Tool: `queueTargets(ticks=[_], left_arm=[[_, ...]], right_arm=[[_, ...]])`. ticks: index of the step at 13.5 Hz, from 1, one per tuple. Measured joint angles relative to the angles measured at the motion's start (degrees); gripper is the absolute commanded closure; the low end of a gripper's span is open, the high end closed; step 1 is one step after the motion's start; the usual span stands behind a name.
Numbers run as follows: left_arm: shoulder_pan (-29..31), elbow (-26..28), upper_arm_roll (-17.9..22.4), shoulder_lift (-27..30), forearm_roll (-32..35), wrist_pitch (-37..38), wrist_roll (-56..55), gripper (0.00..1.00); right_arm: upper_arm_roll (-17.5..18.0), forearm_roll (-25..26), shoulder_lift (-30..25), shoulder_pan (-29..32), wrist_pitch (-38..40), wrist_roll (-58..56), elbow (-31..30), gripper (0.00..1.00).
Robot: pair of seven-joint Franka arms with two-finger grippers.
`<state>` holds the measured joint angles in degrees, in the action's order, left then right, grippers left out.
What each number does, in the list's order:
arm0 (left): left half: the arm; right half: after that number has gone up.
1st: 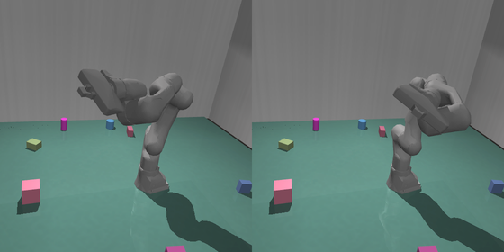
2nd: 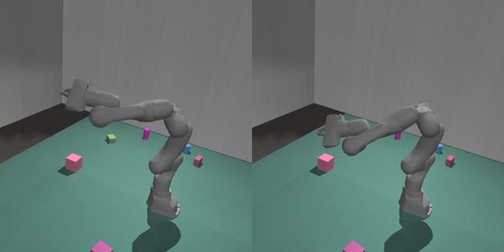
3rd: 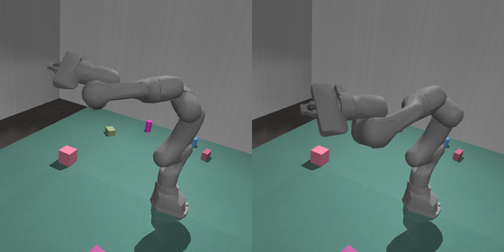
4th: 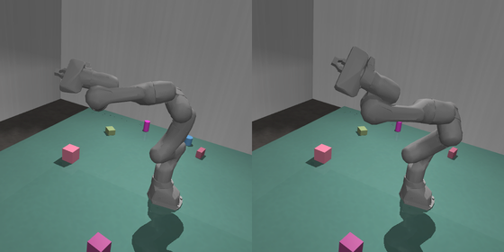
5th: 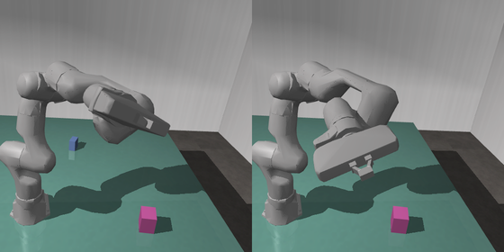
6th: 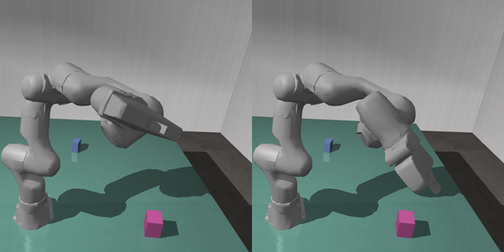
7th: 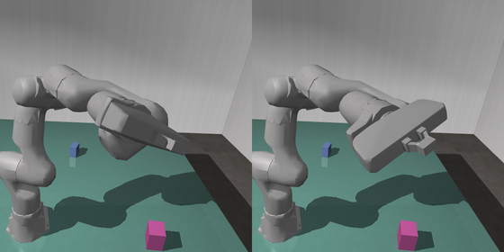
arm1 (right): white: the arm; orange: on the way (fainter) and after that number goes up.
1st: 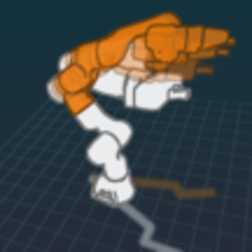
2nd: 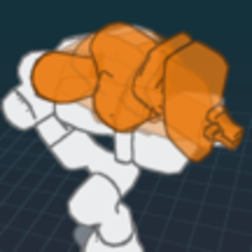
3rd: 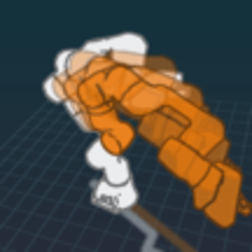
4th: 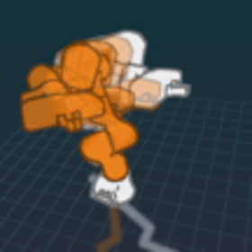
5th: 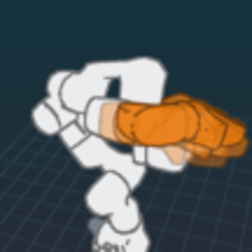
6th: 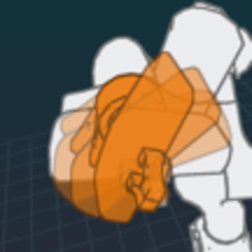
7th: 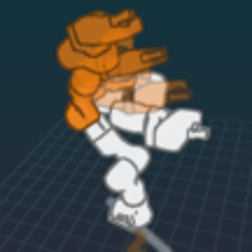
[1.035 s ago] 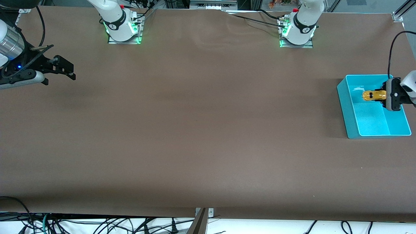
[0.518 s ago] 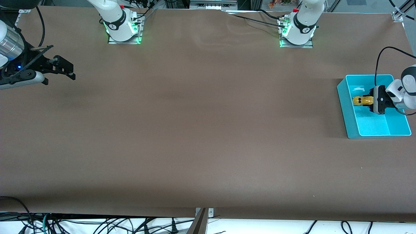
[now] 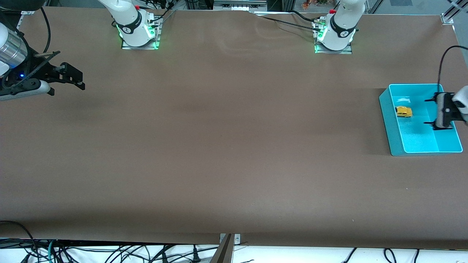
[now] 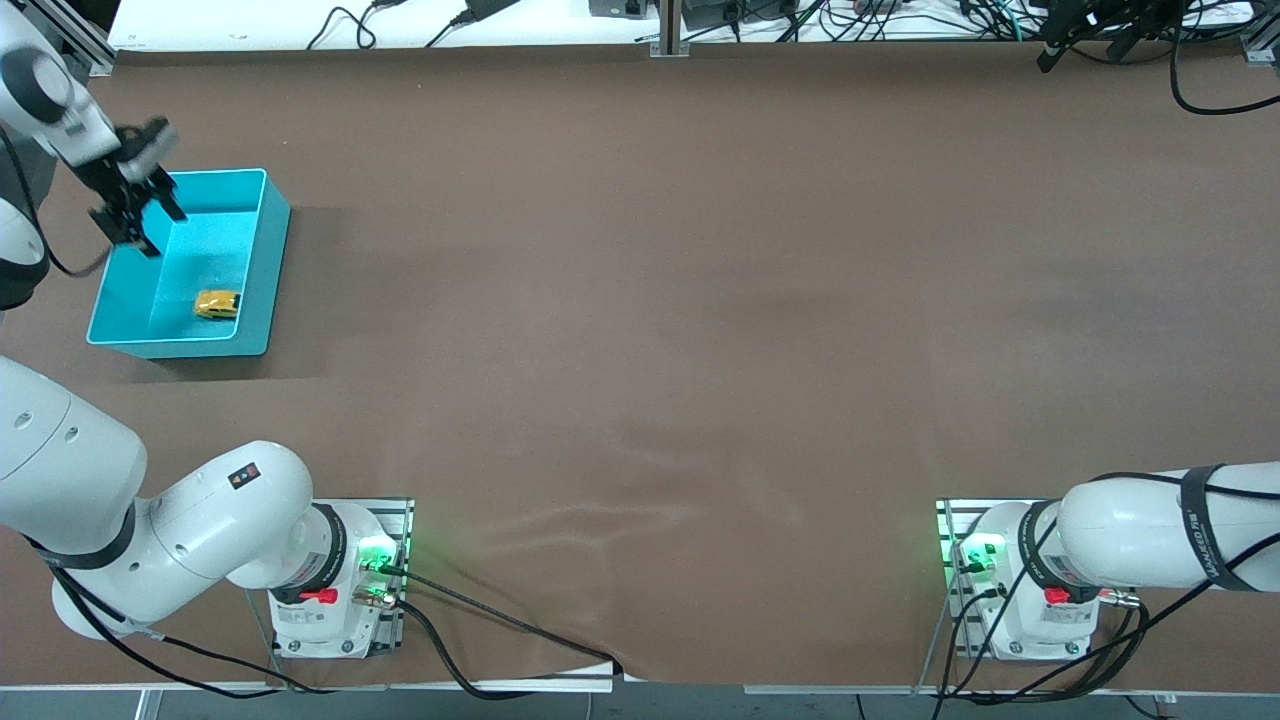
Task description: Wind and store yellow beetle car
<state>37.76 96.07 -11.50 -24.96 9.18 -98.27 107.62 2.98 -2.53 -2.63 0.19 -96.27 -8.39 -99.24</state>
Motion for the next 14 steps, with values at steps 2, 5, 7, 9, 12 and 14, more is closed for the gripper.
queueTargets(ticks=[2, 5, 7, 9, 12, 14], left_arm=[[-0.2, -6.2, -4.5, 1.1, -0.1, 8.7, -9.7, 0.00], [-0.8, -9.5, -12.8, 1.3, -1.1, 14.5, -27.8, 0.00], [-0.9, -9.5, -17.5, 1.2, -3.1, 15.7, -40.3, 0.00], [-0.9, -9.7, -22.6, 1.2, -3.6, 16.3, -53.2, 0.00], [-1.1, -10.8, -28.8, 2.2, -4.4, 16.6, -71.6, 0.00], [-3.8, -11.5, -28.5, 5.1, -6.6, 16.5, -81.8, 0.00]], right_arm=[[0.0, 0.0, 0.0, 0.0, 0.0, 0.0, 0.0, 0.00], [0.0, 0.0, 0.0, 0.0, 0.0, 0.0, 0.0, 0.00], [0.0, 0.0, 0.0, 0.0, 0.0, 0.0, 0.0, 0.00], [0.0, 0.0, 0.0, 0.0, 0.0, 0.0, 0.0, 0.00], [0.0, 0.0, 0.0, 0.0, 0.0, 0.0, 0.0, 0.00], [0.0, 0.0, 0.0, 0.0, 0.0, 0.0, 0.0, 0.00]])
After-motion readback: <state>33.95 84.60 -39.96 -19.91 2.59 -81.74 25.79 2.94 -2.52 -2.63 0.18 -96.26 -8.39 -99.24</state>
